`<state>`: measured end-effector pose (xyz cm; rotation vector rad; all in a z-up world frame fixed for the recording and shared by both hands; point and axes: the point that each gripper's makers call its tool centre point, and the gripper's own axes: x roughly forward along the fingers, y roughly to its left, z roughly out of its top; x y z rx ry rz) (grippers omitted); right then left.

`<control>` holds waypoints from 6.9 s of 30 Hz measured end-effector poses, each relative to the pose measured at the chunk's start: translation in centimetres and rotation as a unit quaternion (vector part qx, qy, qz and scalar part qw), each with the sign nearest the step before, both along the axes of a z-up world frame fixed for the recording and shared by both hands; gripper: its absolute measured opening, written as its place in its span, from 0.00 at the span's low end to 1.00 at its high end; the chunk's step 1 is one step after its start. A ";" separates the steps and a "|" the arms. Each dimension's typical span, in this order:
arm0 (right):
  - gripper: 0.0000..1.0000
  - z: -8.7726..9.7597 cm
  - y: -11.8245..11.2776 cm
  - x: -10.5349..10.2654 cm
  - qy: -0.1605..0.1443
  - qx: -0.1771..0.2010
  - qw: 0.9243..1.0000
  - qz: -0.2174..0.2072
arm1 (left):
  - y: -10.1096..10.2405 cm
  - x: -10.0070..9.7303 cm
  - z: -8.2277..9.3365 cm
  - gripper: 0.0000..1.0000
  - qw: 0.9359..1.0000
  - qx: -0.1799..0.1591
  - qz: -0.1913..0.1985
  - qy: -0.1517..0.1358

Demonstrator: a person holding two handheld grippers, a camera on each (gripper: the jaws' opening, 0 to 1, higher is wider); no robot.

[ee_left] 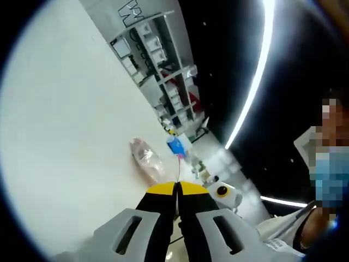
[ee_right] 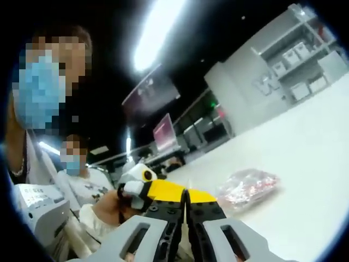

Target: Open the resealable bag by pulling the two sides of the seal apart until the entire bag opening is separated and visibly accessible.

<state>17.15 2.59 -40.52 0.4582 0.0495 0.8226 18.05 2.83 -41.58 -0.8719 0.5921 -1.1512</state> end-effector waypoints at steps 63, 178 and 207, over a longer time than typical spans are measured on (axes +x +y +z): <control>0.00 -0.5 -0.3 0.2 -0.010 -0.043 0.999 -0.005 | 0.1 0.2 0.4 0.16 1.000 0.010 -0.014 -0.018; 0.00 -1.3 0.0 0.4 -0.009 -0.066 0.998 0.001 | 0.1 0.2 -0.2 0.00 0.995 0.028 -0.010 -0.091; 0.00 -0.8 0.0 0.1 0.005 -0.039 0.999 0.009 | -0.1 -0.2 -0.2 0.07 0.996 0.036 -0.030 -0.072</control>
